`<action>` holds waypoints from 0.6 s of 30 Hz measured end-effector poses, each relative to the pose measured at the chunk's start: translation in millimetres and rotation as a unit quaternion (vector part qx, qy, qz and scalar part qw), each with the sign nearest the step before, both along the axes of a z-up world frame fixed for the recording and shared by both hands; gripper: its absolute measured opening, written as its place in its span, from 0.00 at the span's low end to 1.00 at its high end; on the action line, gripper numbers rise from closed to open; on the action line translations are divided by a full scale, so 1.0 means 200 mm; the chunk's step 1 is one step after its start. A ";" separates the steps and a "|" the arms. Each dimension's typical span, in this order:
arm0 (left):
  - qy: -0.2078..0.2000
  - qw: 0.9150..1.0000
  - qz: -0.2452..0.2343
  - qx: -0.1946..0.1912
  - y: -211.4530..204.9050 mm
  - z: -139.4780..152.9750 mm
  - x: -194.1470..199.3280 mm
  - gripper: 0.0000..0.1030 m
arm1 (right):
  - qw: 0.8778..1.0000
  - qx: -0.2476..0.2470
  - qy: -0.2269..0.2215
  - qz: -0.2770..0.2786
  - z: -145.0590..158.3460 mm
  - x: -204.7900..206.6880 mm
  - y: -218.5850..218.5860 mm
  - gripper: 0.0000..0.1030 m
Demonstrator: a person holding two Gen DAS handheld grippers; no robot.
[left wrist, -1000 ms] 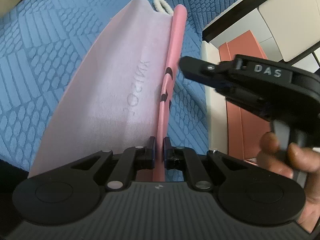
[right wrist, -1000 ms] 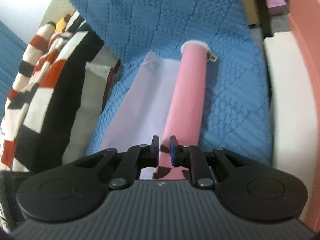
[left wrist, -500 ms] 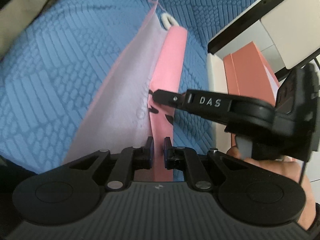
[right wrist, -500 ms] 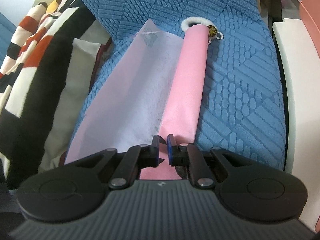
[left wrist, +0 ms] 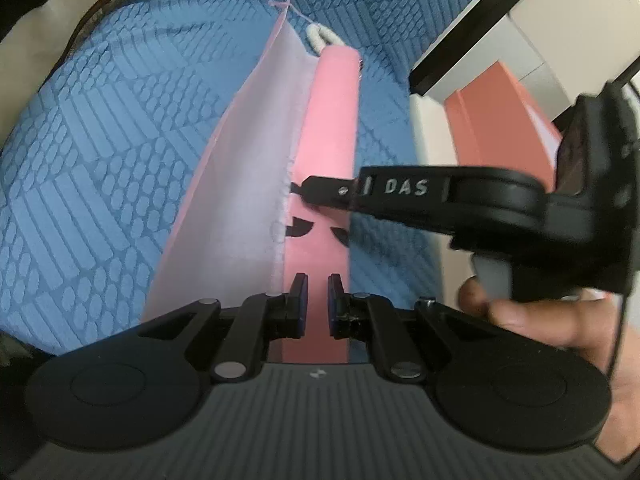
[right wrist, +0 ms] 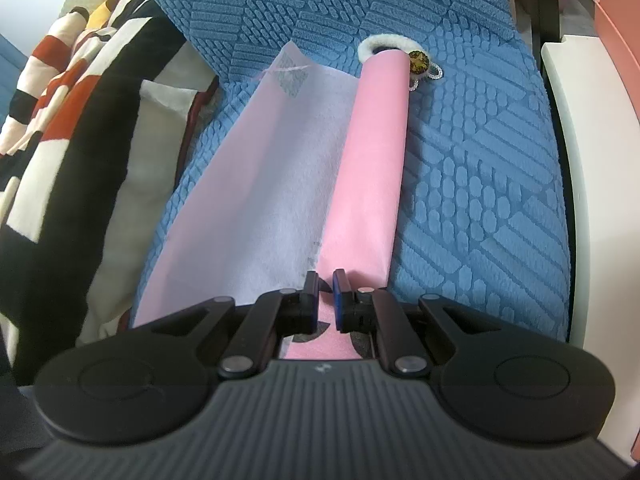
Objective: Organize objects
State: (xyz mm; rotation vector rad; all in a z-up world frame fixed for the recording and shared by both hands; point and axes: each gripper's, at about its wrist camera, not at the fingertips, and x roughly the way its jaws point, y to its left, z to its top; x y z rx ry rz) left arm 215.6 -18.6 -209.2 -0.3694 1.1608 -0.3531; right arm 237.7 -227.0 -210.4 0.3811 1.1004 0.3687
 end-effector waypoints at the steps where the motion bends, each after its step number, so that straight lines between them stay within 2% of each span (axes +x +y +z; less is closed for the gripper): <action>1: 0.002 1.000 -0.002 0.009 -0.01 -0.01 0.00 0.10 | 1.000 -0.001 -0.004 -0.002 0.01 0.00 0.00 0.11; 5: 0.009 1.000 -0.006 0.019 -0.02 -0.05 0.02 0.10 | 0.999 -0.044 -0.028 -0.010 0.03 0.03 -0.02 0.11; 7: 0.009 1.000 -0.006 0.018 -0.02 -0.05 0.03 0.10 | 0.998 -0.047 -0.032 -0.020 0.04 0.05 -0.04 0.12; 11: 0.011 1.000 -0.003 0.013 -0.02 -0.06 0.04 0.10 | 0.997 -0.053 -0.039 -0.050 0.05 0.08 -0.10 0.42; 18: 0.018 1.000 0.006 0.002 0.02 -0.07 0.05 0.10 | 0.999 0.014 -0.003 -0.049 -0.01 0.09 -0.07 0.43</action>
